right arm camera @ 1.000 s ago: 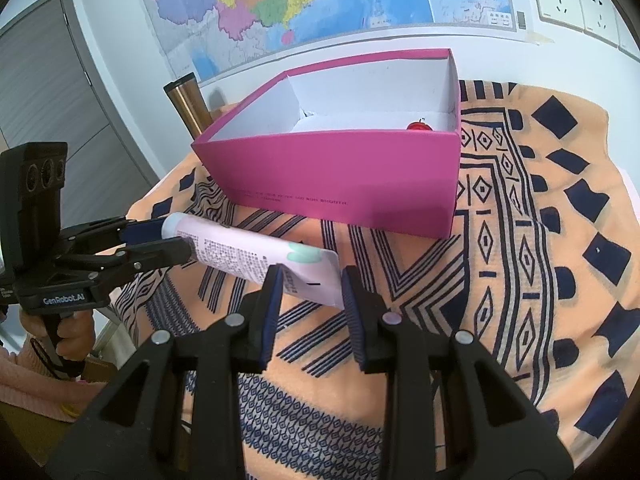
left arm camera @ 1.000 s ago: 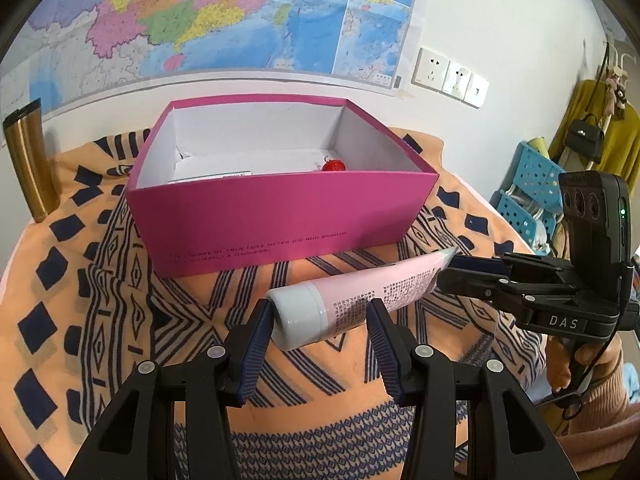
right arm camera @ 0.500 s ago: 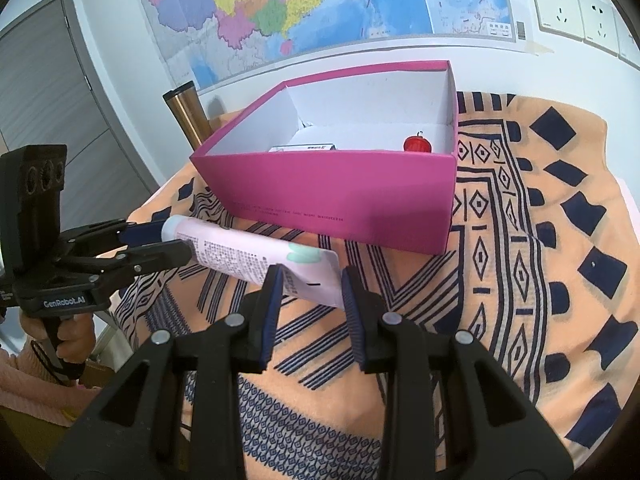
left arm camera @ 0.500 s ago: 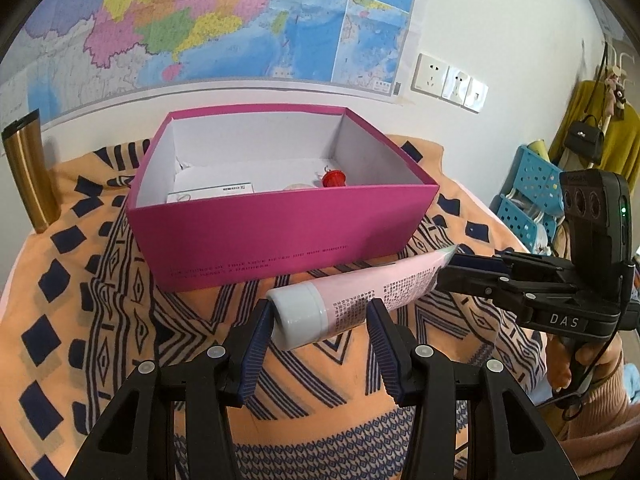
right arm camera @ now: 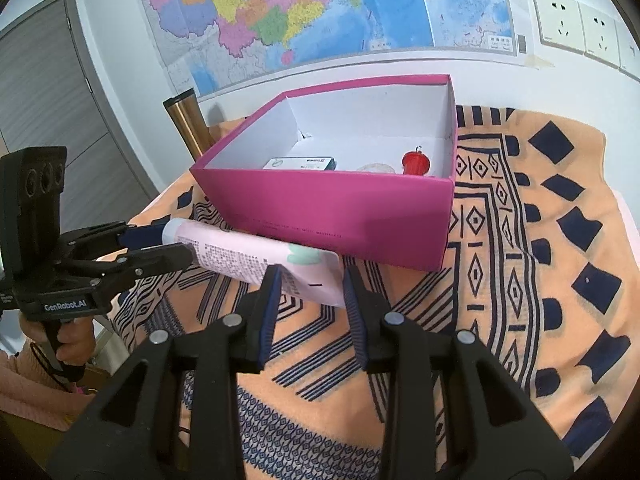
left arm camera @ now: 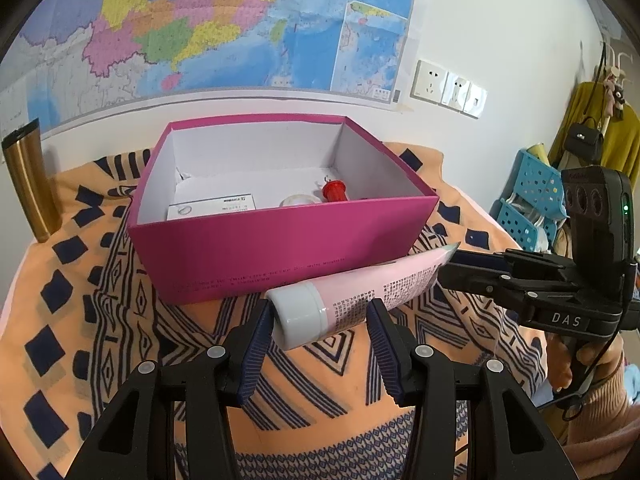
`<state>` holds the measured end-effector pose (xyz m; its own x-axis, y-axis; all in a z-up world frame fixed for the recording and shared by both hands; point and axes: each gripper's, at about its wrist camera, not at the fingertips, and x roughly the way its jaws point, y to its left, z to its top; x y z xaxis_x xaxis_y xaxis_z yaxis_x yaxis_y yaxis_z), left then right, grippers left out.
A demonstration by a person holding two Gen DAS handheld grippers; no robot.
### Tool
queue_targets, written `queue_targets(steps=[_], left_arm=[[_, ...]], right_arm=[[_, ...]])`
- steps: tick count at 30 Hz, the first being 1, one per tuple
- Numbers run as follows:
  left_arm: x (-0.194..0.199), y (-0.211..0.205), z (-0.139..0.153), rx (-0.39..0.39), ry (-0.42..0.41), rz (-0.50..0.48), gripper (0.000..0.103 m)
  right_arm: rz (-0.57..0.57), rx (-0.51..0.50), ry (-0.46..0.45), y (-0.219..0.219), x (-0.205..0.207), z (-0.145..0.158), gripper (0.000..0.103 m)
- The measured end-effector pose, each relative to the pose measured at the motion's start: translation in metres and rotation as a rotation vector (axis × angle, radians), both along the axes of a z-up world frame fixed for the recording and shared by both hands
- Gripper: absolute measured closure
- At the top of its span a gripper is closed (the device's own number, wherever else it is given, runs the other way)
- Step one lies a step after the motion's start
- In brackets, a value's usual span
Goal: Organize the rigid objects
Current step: 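Lift the lotion tube with the left gripper toward the magenta box, then carry the lotion tube with the left gripper over the magenta box rim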
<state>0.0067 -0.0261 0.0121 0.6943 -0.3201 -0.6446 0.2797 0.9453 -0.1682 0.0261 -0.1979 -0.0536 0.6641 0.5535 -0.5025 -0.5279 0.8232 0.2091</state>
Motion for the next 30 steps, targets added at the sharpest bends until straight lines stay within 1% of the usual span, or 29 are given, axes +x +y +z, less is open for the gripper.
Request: queue_targets(steps=[14, 30], left_arm=[[0.004, 0.0, 0.004, -0.01, -0.008, 0.0, 0.055], [0.01, -0.001, 0.013, -0.012, -0.039, 0.003, 0.055]], right_arm=[[-0.008, 0.005, -0.024, -0.002, 0.005, 0.008, 0.068], [-0.012, 0.007, -0.049, -0.005, 0.012, 0.016, 0.068]])
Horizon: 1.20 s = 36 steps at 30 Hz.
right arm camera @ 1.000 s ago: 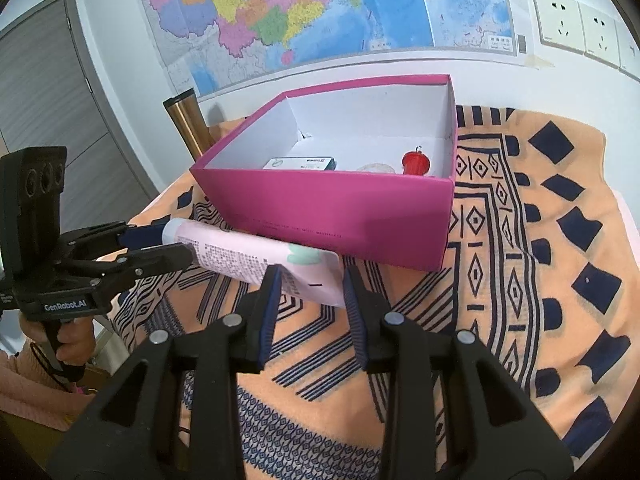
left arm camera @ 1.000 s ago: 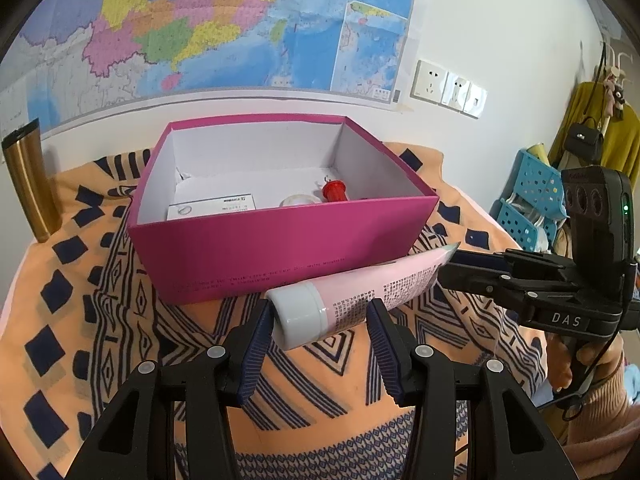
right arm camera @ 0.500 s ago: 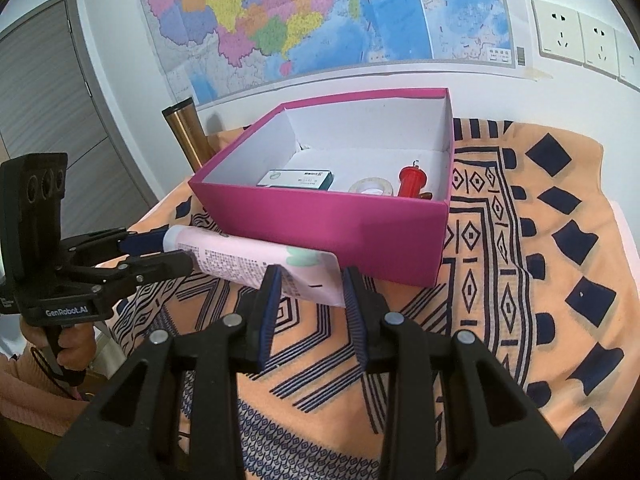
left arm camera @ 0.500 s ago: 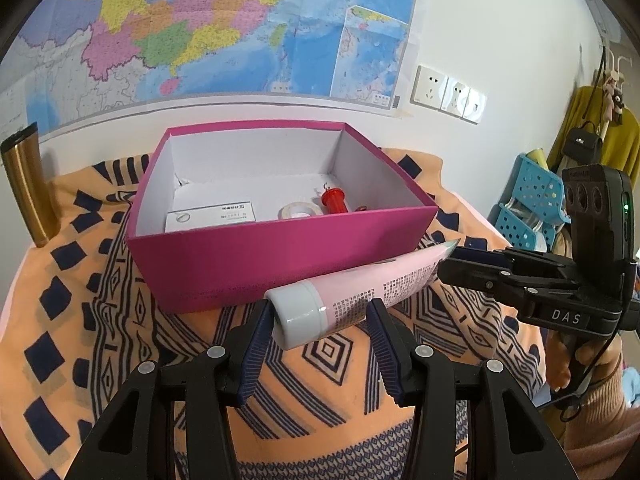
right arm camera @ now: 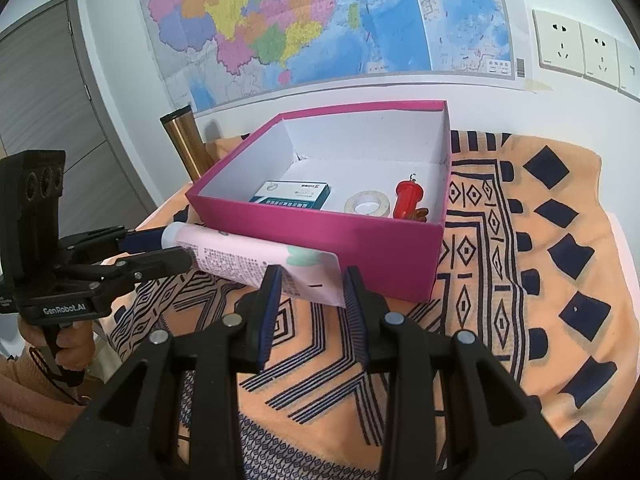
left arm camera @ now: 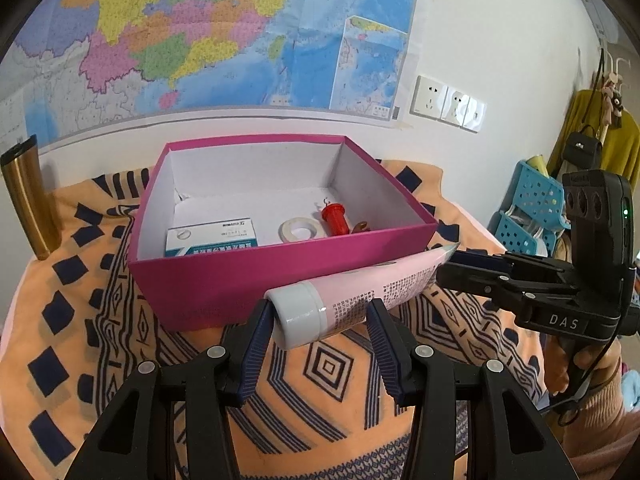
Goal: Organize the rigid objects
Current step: 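Carry the lotion tube with the left gripper over the magenta box rim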
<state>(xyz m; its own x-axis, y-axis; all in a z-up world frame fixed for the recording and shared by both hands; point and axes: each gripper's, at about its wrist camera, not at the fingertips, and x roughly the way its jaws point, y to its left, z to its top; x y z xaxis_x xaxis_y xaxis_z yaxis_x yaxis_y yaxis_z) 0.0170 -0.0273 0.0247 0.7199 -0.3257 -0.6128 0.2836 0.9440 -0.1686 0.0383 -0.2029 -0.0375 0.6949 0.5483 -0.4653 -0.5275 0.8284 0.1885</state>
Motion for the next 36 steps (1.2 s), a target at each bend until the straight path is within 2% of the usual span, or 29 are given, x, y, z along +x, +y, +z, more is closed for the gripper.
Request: queue_targets(steps=[36], left_arm=[[0.014, -0.005, 0.011, 0.009, -0.029, 0.004, 0.055]], right_arm=[[-0.015, 0.008, -0.04, -0.007, 0.007, 0.018, 0.068]])
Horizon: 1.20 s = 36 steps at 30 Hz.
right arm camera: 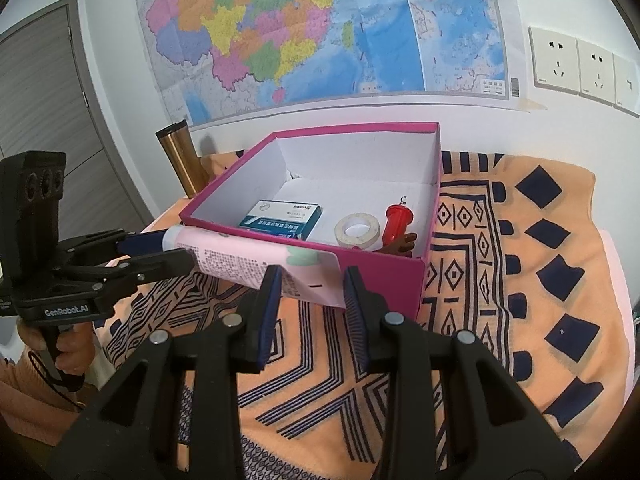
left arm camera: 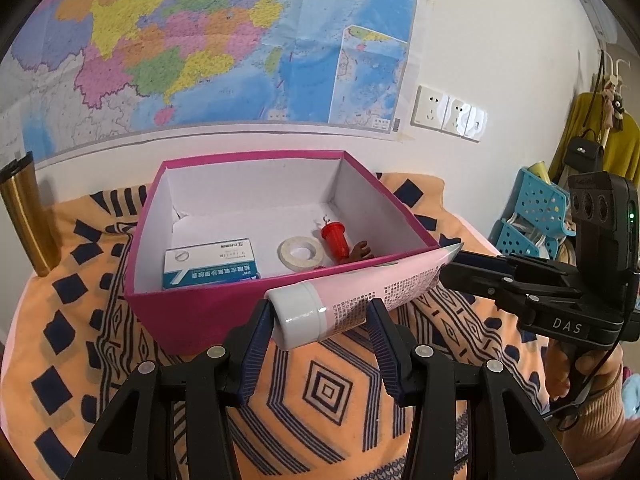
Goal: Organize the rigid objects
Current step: 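Carry the lotion tube with the left gripper over the magenta box rim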
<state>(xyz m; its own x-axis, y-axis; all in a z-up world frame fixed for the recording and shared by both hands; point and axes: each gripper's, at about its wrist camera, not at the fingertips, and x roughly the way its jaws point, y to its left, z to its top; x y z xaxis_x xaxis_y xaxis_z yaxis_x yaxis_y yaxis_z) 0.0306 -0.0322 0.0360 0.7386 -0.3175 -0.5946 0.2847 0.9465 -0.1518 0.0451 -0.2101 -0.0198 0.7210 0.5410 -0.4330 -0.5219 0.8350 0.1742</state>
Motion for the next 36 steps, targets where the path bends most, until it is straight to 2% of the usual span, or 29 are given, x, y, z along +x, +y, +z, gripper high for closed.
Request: queue_targets(steps=[36], left_arm=[[0.025, 0.004, 0.009, -0.016, -0.008, 0.002, 0.054]], right_arm=[[-0.003, 0.006, -0.024, 0.0, 0.019, 0.016, 0.068]])
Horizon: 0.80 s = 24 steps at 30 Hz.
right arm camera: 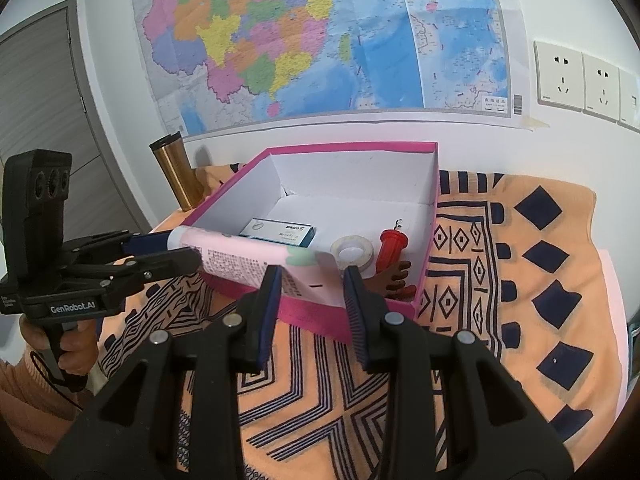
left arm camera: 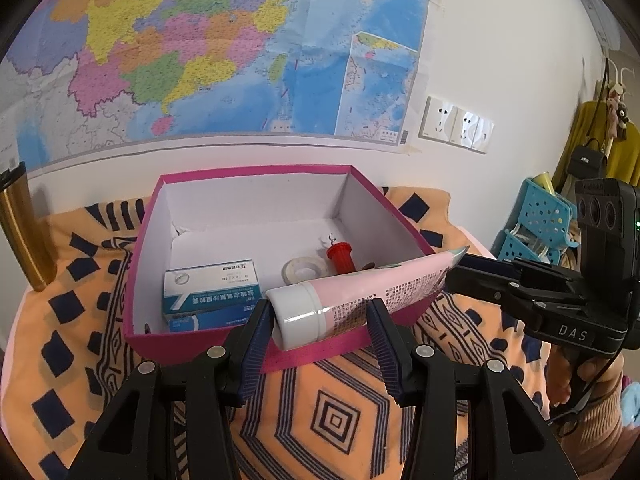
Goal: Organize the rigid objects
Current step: 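Carry the lotion tube with the left gripper over the magenta box rim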
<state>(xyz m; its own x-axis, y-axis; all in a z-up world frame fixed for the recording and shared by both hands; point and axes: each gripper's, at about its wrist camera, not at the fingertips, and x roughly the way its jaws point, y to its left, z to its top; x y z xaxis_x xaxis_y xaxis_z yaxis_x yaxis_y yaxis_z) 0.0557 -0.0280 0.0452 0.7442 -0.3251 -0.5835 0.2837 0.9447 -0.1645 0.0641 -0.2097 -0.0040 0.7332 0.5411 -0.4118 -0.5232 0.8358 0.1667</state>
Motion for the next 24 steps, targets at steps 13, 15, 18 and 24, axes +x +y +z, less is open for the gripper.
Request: queue_targets(steps=[13, 15, 18, 24], left_arm=[[0.014, -0.002, 0.002, 0.004, -0.004, -0.002, 0.053], [0.014, -0.002, 0.002, 0.003, -0.006, -0.001, 0.053], [0.016, -0.002, 0.002, 0.0, -0.005, 0.0, 0.053], [0.019, -0.003, 0.001, 0.003, -0.005, -0.002, 0.053]], right_arm=[[-0.005, 0.003, 0.002, -0.002, 0.008, 0.002, 0.068], [-0.007, 0.004, 0.003, -0.002, 0.011, 0.002, 0.068], [-0.008, 0.004, 0.003, -0.003, 0.012, 0.002, 0.068], [-0.016, 0.006, 0.006, -0.004, 0.016, 0.0, 0.068]])
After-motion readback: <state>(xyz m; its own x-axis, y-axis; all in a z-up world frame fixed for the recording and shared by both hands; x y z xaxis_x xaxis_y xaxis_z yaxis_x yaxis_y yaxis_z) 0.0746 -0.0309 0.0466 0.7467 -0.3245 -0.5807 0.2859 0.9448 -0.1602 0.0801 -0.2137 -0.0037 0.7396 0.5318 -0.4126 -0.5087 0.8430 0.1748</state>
